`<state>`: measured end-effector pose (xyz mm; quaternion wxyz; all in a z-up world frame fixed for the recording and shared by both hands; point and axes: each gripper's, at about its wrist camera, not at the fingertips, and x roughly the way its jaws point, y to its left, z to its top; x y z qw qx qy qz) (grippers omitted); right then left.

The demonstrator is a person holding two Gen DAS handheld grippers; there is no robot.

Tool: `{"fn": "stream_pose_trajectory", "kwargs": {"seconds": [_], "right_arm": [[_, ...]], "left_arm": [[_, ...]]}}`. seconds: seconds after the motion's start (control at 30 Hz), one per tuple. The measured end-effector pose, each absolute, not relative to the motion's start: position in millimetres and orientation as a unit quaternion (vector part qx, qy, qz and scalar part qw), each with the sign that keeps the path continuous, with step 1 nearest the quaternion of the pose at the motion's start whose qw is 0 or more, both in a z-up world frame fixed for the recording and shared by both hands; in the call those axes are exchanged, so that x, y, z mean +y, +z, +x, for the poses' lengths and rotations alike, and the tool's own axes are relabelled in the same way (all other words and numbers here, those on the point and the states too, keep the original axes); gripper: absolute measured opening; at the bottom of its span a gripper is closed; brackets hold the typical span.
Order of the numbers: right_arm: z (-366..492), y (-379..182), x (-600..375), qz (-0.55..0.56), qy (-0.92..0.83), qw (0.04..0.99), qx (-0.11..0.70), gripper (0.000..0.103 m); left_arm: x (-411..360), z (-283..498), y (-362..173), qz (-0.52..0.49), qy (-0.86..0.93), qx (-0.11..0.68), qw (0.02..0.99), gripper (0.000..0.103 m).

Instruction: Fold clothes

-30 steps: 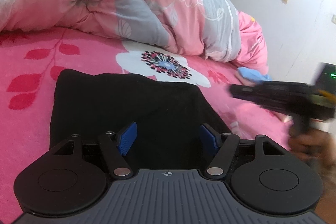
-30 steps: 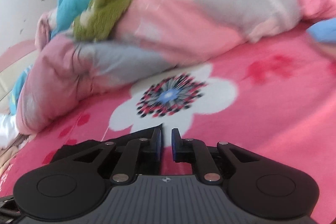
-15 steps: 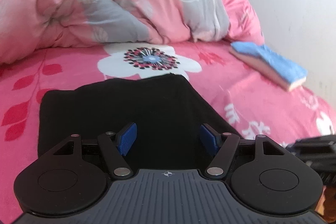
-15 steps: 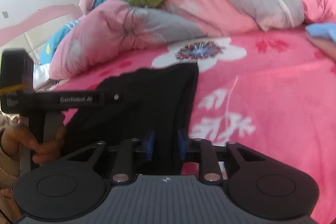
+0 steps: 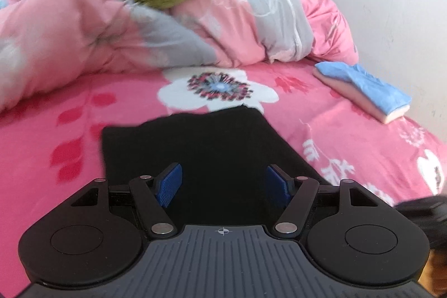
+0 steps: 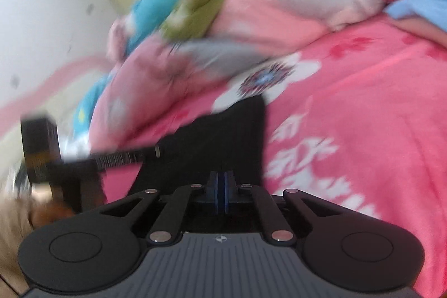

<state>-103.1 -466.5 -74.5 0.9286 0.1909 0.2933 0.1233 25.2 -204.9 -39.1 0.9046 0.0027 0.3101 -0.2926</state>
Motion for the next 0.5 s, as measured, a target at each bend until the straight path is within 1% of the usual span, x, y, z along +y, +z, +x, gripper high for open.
{"fn": "stream_pose_trajectory", "kwargs": {"seconds": [0.07, 0.17, 0.2, 0.27, 0.37, 0.43, 0.47, 0.5], "right_arm": [[-107.9, -89.9, -459.1, 0.141, 0.098, 0.930, 0.324, 0.003], [-129.9, -84.5, -468.5, 0.186, 0.077, 0.927, 0.316, 0.004], [-135.9, -79.1, -466.2, 0.180, 0.066, 0.930, 0.314, 0.006], [-143.6, -69.5, -459.9, 0.167, 0.051, 0.934, 0.312, 0.007], [-132.2, -58.3, -433.7, 0.146, 0.075, 0.940, 0.299, 0.007], [-120.4, -57.9, -414.5, 0.105, 0.080, 0.947, 0.294, 0.008], [-114.2, -62.3, -406.8, 0.077, 0.069, 0.947, 0.304, 0.012], [-112.7, -67.4, -403.5, 0.062, 0.056, 0.944, 0.320, 0.014]], "left_arm": [[-180.0, 13.9, -37.0, -0.016, -0.277, 0.327, 0.903, 0.067], [-143.3, -4.9, -40.2, -0.026, -0.253, 0.339, 0.906, 0.067], [-133.1, -10.6, -43.3, -0.027, -0.250, 0.342, 0.905, 0.067], [-121.3, -22.1, -49.6, -0.027, -0.244, 0.350, 0.904, 0.067], [-122.4, -37.8, -56.7, -0.011, -0.250, 0.339, 0.907, 0.067], [-125.9, -44.5, -67.6, 0.005, -0.248, 0.340, 0.907, 0.067], [-127.7, -47.8, -73.2, 0.014, -0.246, 0.341, 0.907, 0.067], [-129.4, -51.1, -78.8, 0.022, -0.245, 0.342, 0.907, 0.067]]}}
